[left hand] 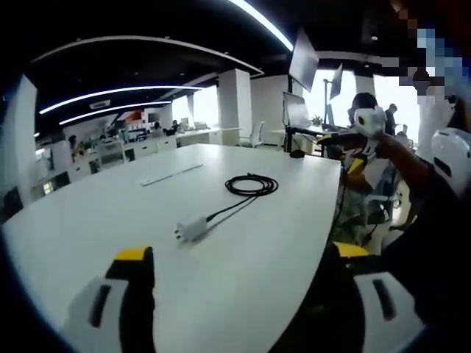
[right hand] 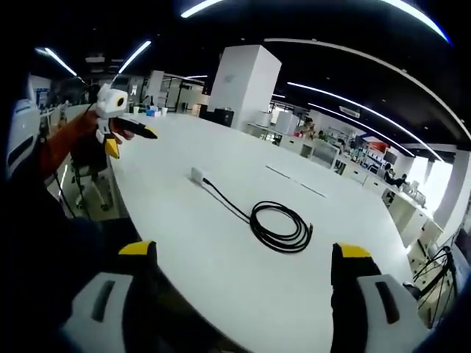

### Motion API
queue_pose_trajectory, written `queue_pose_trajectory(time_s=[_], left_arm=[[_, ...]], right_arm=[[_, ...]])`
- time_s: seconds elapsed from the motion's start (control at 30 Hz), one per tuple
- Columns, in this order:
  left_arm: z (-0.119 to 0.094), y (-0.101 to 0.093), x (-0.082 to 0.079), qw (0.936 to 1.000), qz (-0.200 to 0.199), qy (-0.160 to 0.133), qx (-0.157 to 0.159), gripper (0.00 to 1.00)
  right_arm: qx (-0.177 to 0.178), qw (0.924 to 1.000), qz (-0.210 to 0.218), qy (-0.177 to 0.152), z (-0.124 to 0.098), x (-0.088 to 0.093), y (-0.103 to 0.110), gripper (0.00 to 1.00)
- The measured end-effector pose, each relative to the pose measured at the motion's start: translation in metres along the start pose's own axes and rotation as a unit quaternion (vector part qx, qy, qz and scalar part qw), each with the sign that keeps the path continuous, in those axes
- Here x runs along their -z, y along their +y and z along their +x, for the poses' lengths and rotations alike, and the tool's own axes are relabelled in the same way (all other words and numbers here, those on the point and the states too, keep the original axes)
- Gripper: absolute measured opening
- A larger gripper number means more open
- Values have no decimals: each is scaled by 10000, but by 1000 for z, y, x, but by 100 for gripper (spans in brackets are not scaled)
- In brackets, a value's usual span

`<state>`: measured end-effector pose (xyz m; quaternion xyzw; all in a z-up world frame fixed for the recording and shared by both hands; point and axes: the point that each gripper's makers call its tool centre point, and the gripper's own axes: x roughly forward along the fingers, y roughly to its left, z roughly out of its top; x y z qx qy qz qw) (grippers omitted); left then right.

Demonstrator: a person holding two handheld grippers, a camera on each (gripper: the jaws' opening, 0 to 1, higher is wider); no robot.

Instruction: Plug the desk Type‑C cable into the charger adapter.

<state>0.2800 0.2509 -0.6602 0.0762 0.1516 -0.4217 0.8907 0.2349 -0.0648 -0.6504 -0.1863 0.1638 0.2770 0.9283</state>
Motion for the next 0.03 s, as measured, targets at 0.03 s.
queue_pose_trajectory(time_s=[0.03], left_arm=[[0,0,0,10000,0,0,0,100]], right_arm=[[0,10000,0,0,0,0,0,100]])
